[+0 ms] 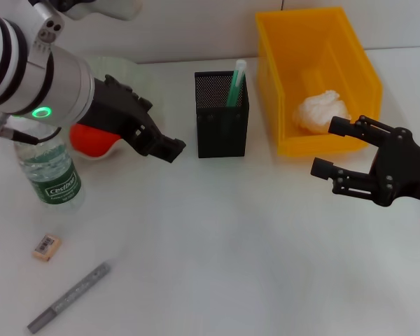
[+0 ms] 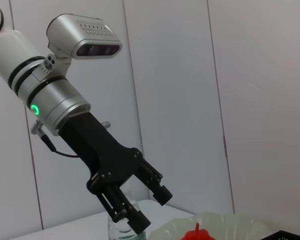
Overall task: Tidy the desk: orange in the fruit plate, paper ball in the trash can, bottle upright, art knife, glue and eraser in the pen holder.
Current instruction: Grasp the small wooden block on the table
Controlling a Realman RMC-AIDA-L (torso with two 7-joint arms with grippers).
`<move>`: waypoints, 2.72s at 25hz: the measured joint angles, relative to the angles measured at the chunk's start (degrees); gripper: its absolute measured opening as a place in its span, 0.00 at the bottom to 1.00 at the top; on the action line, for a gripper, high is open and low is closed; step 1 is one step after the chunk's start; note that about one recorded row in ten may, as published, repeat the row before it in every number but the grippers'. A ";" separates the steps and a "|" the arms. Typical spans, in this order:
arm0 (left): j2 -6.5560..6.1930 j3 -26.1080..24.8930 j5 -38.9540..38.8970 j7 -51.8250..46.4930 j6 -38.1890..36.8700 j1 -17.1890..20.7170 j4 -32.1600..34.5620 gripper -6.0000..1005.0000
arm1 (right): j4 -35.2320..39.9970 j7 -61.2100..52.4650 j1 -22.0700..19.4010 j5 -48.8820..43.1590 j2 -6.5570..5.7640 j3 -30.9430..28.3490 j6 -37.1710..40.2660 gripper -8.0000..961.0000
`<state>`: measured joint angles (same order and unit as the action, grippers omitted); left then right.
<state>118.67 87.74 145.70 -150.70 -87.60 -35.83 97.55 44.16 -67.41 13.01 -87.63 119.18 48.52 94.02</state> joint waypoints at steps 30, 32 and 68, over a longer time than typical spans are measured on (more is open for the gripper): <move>0.42 -2.89 5.53 -14.27 -14.87 -0.96 -6.15 0.79 | -0.30 0.61 0.47 0.09 0.00 0.00 0.34 0.87; 0.42 -3.69 5.52 -14.27 -15.19 -1.05 -8.04 0.79 | -0.31 0.62 0.53 0.10 0.00 -0.01 0.31 0.87; -0.12 -4.74 15.37 -11.49 -8.05 1.34 -17.56 0.79 | -0.82 0.67 0.62 0.09 0.00 0.09 0.13 0.87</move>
<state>118.56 83.00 161.07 -162.19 -95.66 -34.49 79.98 43.33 -66.74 13.63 -87.54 119.18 48.60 94.14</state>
